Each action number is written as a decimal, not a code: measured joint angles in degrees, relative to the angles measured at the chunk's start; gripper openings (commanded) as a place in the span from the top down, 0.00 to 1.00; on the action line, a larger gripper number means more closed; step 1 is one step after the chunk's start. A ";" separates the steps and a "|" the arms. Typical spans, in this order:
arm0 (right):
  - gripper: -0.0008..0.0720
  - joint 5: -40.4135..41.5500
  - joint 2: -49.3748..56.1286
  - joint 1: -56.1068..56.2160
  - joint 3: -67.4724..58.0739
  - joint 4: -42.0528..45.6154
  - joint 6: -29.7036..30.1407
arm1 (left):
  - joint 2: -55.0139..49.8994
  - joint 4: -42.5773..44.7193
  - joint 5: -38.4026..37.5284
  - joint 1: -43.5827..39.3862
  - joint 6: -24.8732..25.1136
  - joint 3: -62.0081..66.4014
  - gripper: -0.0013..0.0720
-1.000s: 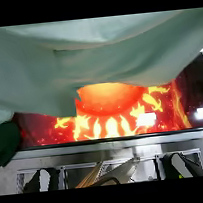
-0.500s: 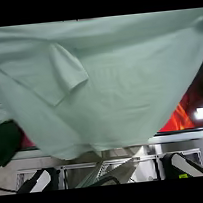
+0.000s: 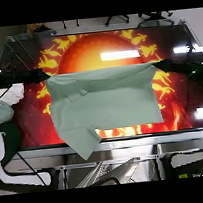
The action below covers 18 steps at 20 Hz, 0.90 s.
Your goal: Fold the shirts.
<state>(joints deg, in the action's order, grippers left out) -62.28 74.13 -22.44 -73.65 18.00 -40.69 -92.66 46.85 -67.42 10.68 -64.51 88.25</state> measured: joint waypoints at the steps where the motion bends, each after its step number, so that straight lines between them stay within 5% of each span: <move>1: 0.96 0.35 2.67 0.22 -1.44 -0.22 -0.22 | -2.60 0.48 -0.13 0.11 -0.13 1.88 0.97; 8: 0.96 0.90 11.78 0.57 -8.22 4.61 -3.45 | -13.44 2.99 -5.57 0.57 -5.42 13.88 0.97; 18: 0.96 0.90 16.24 1.66 -8.87 14.14 -5.90 | -14.86 19.87 -8.66 -3.76 -13.09 11.17 0.97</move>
<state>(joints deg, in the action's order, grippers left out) -61.39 90.37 -20.78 -82.52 32.14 -46.59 -107.53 66.72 -76.07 6.92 -77.60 99.42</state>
